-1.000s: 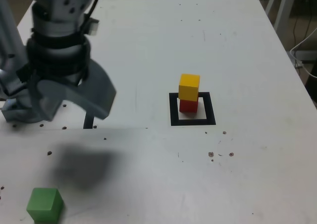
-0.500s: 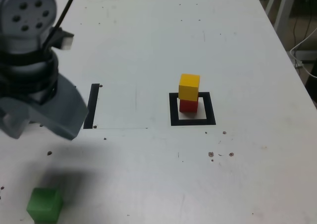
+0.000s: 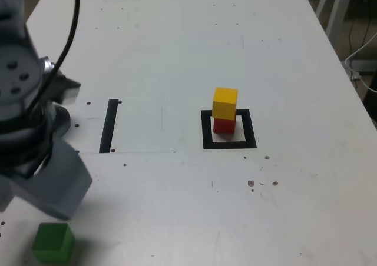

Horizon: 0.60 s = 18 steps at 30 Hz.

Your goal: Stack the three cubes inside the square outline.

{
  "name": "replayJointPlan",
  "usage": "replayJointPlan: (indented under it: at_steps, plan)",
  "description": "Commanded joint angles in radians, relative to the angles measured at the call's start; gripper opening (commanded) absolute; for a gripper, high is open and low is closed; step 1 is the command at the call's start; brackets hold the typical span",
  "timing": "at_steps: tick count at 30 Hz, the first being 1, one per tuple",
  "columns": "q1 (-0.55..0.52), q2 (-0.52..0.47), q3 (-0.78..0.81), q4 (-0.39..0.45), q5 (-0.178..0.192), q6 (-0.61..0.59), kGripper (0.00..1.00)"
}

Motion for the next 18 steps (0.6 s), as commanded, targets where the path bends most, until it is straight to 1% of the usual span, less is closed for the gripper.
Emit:
replayJointPlan:
  at_steps: [1, 8, 18]
  plan:
    - [-0.013, 0.028, -0.011, -0.029, -0.01, -0.005, 0.99]
    - [-0.029, 0.077, -0.02, -0.093, -0.03, -0.004, 0.99]
    - [-0.029, 0.106, -0.016, -0.134, -0.039, 0.017, 0.98]
